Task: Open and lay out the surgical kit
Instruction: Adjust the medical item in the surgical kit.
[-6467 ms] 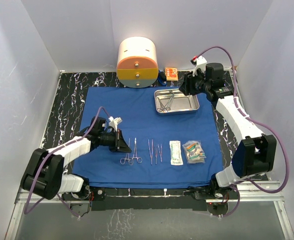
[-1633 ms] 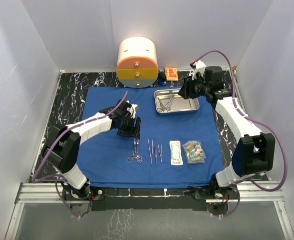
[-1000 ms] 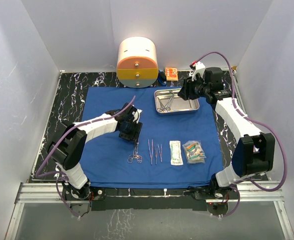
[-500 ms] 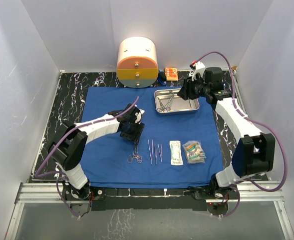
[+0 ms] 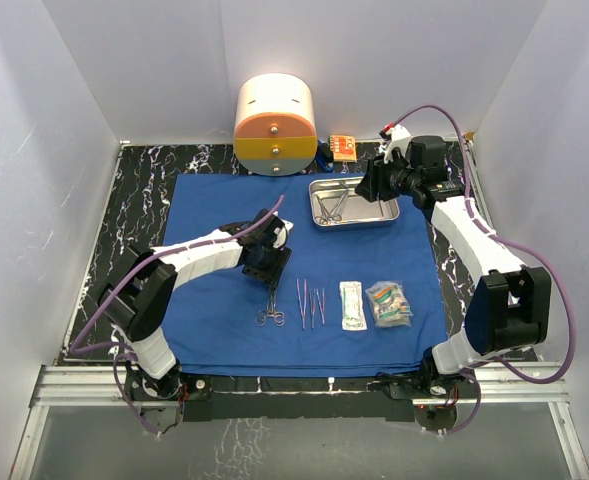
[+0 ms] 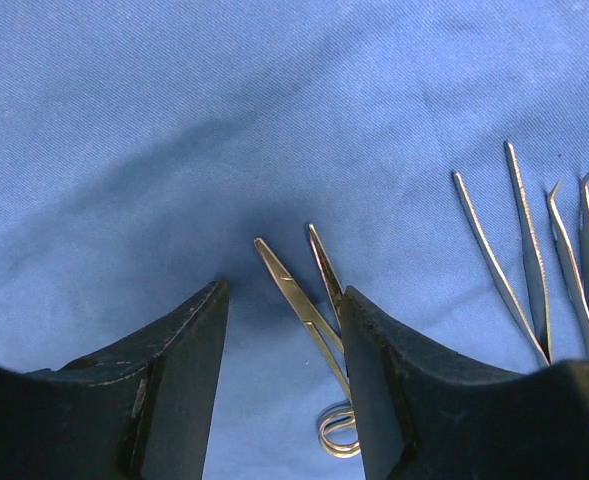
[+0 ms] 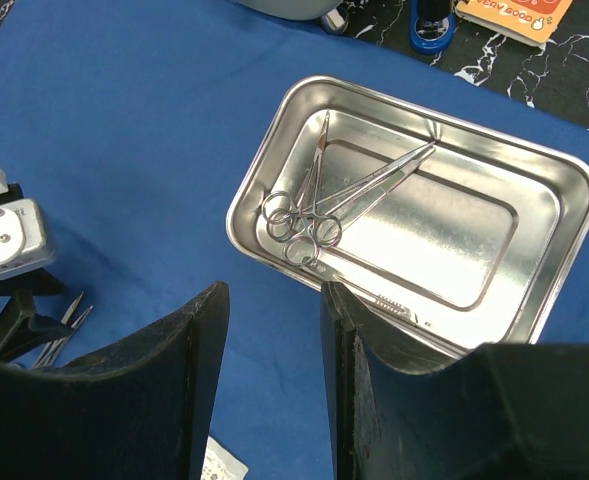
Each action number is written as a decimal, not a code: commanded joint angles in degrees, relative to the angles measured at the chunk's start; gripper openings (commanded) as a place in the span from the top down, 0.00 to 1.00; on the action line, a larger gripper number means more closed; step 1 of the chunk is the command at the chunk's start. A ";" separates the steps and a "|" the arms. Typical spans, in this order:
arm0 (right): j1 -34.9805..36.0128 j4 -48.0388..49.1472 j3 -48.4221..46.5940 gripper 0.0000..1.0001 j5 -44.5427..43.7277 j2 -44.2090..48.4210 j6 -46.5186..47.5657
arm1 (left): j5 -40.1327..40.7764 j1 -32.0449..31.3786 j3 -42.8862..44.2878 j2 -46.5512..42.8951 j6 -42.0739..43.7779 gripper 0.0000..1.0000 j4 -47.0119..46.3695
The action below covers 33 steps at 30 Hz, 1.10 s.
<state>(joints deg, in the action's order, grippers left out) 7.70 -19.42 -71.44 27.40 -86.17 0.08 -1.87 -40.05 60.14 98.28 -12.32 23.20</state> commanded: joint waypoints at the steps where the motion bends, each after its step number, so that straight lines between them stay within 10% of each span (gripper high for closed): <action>1: -0.32 2.64 -0.20 0.60 0.97 2.72 0.07 | 1.36 -0.55 1.56 0.78 1.14 0.53 0.97; 33: -0.37 1.77 -0.37 0.60 0.73 2.50 0.19 | -0.68 -1.47 0.50 -3.57 -0.75 0.48 2.14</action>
<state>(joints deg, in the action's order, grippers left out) 7.70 -19.44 -71.44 28.27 -86.04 0.10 -1.06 -41.08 60.31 98.48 -11.79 23.31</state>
